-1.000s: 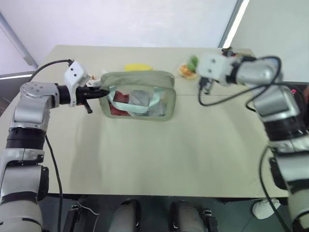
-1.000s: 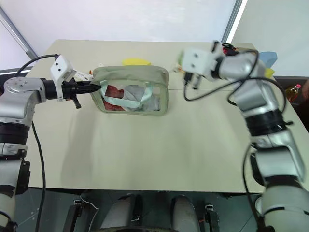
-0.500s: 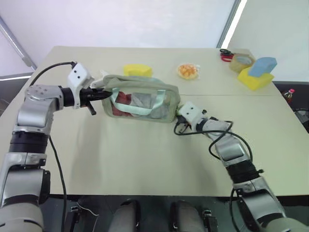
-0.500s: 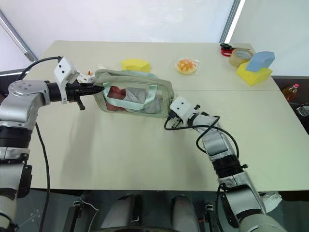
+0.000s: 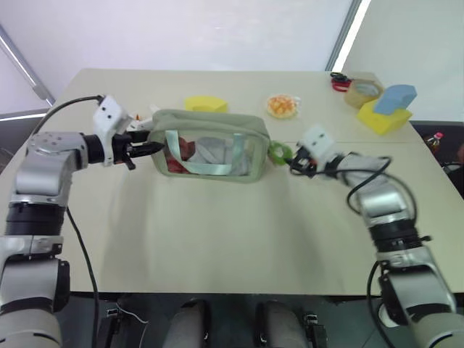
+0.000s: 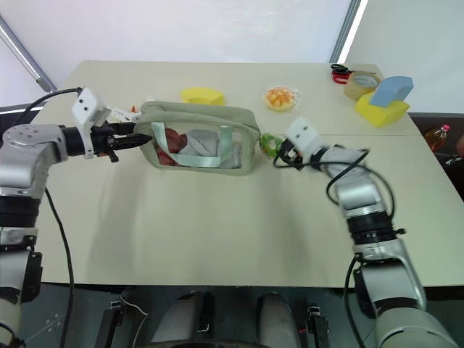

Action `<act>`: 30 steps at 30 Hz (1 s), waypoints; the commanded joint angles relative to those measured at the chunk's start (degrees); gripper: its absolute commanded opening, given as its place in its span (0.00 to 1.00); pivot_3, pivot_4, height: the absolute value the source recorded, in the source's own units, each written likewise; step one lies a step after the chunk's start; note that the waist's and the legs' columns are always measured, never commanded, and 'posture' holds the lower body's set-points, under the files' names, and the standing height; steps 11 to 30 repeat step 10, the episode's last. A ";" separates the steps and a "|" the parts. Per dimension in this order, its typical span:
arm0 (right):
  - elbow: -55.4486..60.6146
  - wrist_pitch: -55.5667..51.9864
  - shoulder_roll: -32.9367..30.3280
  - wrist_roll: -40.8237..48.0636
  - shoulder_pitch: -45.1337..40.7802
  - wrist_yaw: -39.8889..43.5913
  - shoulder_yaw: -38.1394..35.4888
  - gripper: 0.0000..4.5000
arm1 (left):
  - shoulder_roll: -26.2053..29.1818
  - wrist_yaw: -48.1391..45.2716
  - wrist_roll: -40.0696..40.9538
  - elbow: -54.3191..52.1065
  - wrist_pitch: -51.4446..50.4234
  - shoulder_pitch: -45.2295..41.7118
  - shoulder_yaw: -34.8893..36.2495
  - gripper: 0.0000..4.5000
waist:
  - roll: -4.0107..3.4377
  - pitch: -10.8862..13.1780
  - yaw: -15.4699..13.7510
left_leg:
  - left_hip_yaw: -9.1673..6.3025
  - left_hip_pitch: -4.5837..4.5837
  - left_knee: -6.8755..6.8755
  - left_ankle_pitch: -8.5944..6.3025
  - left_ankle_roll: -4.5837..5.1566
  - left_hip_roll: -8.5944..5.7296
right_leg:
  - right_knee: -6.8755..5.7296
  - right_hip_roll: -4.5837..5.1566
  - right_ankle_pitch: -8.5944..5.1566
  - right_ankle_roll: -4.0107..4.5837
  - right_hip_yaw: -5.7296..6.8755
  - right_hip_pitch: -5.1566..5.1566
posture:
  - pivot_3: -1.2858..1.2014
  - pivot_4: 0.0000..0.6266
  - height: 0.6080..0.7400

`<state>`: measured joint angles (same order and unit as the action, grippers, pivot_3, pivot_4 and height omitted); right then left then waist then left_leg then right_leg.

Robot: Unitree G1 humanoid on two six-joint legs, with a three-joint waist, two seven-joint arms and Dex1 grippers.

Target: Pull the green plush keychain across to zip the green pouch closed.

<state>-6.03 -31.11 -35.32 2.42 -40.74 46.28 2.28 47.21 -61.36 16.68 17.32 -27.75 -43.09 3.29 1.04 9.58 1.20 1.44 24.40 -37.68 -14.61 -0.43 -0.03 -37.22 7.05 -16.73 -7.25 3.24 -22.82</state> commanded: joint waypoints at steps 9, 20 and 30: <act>21.69 -22.11 -4.79 19.65 -6.59 4.56 -7.87 1.00 | 6.23 0.02 6.72 -2.95 -8.20 -0.98 9.09 0.99 | 0.02 0.00 -0.48 | -0.03 0.01 -0.04 -0.02 0.03 -0.01 | 0.00 0.02 0.00 0.00 0.01 0.07 | 0.52 0.24 1.00; 22.37 -21.84 -4.81 19.46 -5.95 3.69 -7.45 1.00 | 5.91 0.18 6.79 -3.34 -7.94 -0.34 9.20 0.99 | 0.02 0.00 -0.48 | -0.02 0.00 -0.03 -0.02 0.03 -0.02 | 0.00 0.04 0.00 0.00 0.01 0.07 | 0.52 0.24 1.00; 22.37 -21.84 -4.81 19.46 -5.95 3.69 -7.45 1.00 | 5.91 0.18 6.79 -3.34 -7.94 -0.34 9.20 0.99 | 0.02 0.00 -0.48 | -0.02 0.00 -0.03 -0.02 0.03 -0.02 | 0.00 0.04 0.00 0.00 0.01 0.07 | 0.52 0.24 1.00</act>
